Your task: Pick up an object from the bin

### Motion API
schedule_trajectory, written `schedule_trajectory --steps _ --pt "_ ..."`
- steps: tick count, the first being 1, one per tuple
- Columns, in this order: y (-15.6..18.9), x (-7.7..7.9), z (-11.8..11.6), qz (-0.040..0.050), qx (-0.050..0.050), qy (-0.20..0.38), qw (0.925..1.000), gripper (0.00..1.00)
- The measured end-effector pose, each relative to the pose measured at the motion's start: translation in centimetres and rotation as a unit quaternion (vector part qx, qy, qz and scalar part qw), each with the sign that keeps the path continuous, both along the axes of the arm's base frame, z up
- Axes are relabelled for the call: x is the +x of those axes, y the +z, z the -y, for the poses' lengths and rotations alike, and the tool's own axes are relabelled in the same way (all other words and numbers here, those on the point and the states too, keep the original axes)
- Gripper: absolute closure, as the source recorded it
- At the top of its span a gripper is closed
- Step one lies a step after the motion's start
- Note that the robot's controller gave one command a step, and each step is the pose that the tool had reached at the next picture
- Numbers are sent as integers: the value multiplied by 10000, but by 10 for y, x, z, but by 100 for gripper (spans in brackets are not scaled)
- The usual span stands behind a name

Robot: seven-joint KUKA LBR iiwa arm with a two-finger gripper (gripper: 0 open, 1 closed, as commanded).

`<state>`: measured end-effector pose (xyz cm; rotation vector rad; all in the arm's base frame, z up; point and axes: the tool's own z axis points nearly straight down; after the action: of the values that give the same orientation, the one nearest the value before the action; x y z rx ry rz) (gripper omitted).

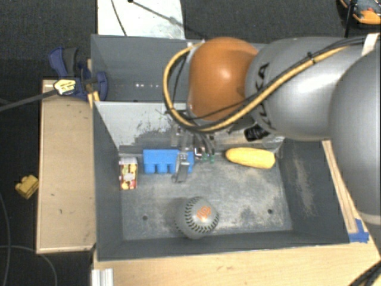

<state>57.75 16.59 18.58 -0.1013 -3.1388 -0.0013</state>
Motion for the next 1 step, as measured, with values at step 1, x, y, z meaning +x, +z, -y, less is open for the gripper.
schedule_trajectory --steps 1 --pt "-19 8 23 50 3 -373 9993 0"
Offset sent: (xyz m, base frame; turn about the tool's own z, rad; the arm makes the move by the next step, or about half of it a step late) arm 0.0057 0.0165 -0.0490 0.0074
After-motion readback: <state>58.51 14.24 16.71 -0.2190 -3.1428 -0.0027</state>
